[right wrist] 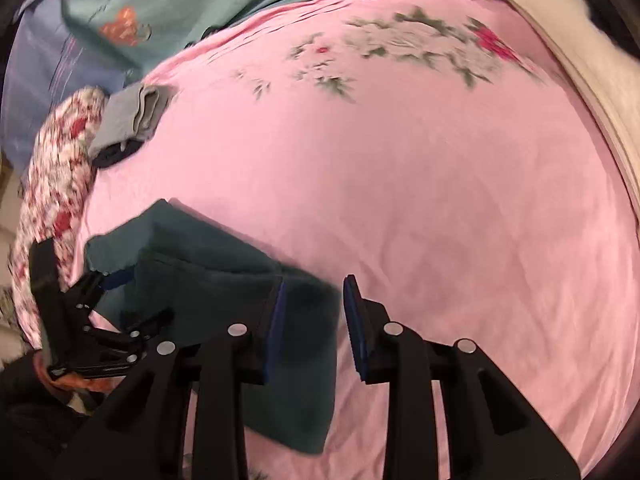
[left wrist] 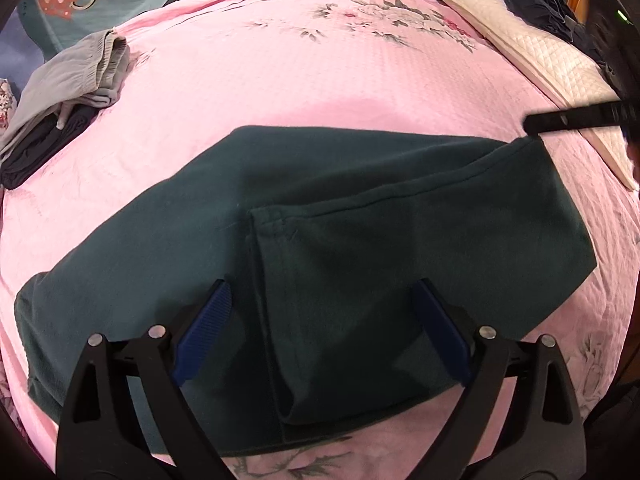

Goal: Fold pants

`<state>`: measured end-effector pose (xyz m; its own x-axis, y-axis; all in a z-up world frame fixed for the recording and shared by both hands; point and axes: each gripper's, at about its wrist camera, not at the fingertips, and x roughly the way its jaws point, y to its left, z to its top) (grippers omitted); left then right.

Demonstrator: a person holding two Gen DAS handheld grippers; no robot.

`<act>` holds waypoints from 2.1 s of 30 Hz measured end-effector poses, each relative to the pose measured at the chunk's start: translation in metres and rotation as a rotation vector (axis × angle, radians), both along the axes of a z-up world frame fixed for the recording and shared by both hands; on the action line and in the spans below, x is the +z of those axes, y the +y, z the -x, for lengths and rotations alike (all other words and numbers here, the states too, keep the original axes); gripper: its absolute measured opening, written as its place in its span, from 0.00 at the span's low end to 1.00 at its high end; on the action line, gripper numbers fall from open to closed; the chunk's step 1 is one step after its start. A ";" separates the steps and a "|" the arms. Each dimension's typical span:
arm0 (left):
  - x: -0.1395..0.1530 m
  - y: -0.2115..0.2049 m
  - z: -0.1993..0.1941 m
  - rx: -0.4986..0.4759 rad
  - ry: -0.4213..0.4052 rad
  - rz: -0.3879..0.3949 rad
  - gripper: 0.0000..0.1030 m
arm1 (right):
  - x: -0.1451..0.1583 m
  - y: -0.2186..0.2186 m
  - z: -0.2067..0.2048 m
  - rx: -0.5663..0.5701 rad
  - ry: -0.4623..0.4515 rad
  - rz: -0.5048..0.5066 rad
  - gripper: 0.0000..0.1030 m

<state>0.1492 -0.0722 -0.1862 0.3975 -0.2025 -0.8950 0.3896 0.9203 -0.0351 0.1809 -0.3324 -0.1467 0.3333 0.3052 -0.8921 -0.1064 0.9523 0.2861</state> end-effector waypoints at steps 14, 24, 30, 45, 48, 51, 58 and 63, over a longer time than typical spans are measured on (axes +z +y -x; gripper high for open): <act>-0.002 0.007 -0.001 -0.013 -0.032 0.034 0.94 | -0.007 0.030 -0.042 0.025 0.213 0.304 0.18; -0.004 0.006 -0.002 -0.050 -0.033 0.039 0.94 | -0.015 0.026 -0.031 -0.083 0.275 0.218 0.18; -0.002 0.007 -0.001 -0.060 -0.038 0.045 0.94 | 0.005 0.004 -0.038 -0.260 0.122 0.228 0.03; -0.002 0.006 -0.004 -0.027 -0.023 0.031 0.94 | -0.013 -0.016 -0.028 -0.226 0.291 -0.089 0.02; -0.002 0.005 -0.007 -0.007 -0.016 0.030 0.94 | 0.001 -0.026 -0.024 -0.304 0.142 -0.095 0.00; 0.005 0.009 -0.007 0.003 -0.029 0.015 0.94 | -0.016 -0.020 -0.018 -0.316 0.128 0.014 0.02; 0.032 0.043 -0.003 0.040 -0.085 0.023 0.94 | 0.024 0.009 0.021 -0.293 -0.023 0.162 0.35; 0.051 0.086 0.008 0.101 -0.131 0.025 0.94 | -0.010 0.040 0.038 -0.260 0.021 0.206 0.35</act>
